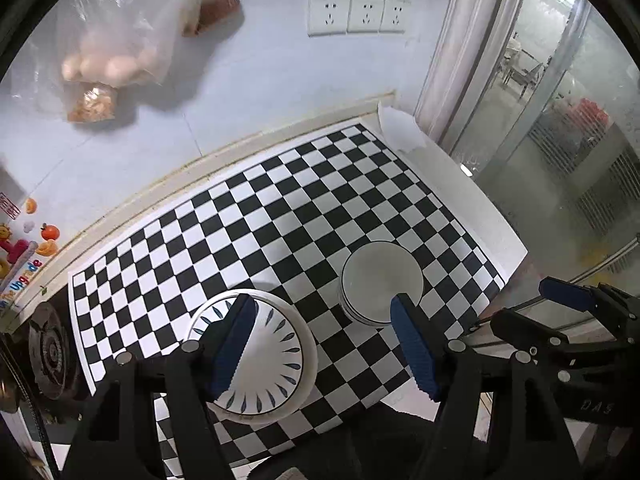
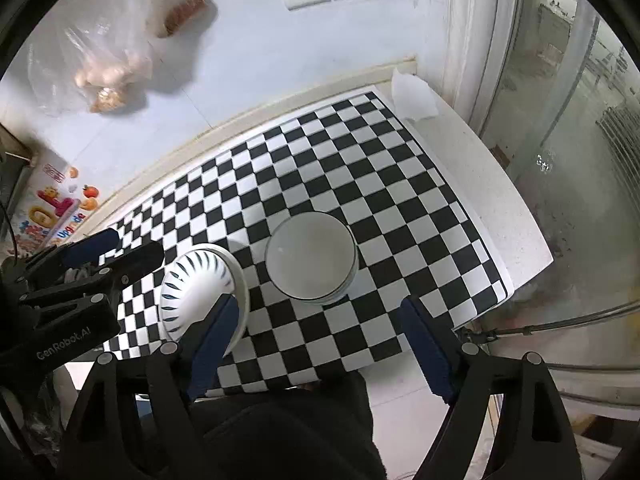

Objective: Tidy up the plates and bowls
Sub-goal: 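Move both grippers to the bowl stack and grasp its rim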

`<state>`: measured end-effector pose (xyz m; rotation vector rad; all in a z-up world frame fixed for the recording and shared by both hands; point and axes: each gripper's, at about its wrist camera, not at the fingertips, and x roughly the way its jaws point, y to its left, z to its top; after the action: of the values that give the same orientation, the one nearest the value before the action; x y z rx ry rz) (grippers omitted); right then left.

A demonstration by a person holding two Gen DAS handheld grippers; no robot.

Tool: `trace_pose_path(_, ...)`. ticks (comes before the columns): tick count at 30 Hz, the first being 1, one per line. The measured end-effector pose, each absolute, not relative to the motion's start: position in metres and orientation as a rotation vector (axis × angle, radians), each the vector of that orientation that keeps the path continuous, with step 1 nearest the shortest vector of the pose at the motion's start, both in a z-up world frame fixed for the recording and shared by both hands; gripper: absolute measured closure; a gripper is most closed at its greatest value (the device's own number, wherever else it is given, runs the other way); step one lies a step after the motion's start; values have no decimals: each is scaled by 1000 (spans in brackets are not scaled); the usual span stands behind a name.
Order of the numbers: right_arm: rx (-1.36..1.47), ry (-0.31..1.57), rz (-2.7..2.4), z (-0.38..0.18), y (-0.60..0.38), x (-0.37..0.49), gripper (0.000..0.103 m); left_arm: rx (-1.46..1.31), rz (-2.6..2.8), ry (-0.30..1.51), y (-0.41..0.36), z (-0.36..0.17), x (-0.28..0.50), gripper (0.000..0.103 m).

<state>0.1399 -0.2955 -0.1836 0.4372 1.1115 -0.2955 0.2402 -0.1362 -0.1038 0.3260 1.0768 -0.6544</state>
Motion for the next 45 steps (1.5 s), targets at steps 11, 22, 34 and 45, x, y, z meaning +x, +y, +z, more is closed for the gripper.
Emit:
trace_pose_path(11,435,1062,-307,-154,-284,126,16,326,-690,1040,-126,-82,227,16)
trace_pose_path(22,451,1089,-323,-162,-288,124,14,352,-677,1090,-140,-105,233,16)
trace_pose_path(34,617,1163,-330,-248,-338,148,14,379,-604,1234,-179,-189,288,16)
trace_pose_path(45,954,1245,-254,-359,-392,173,14,396,-621,1396,-219,-259,315,16)
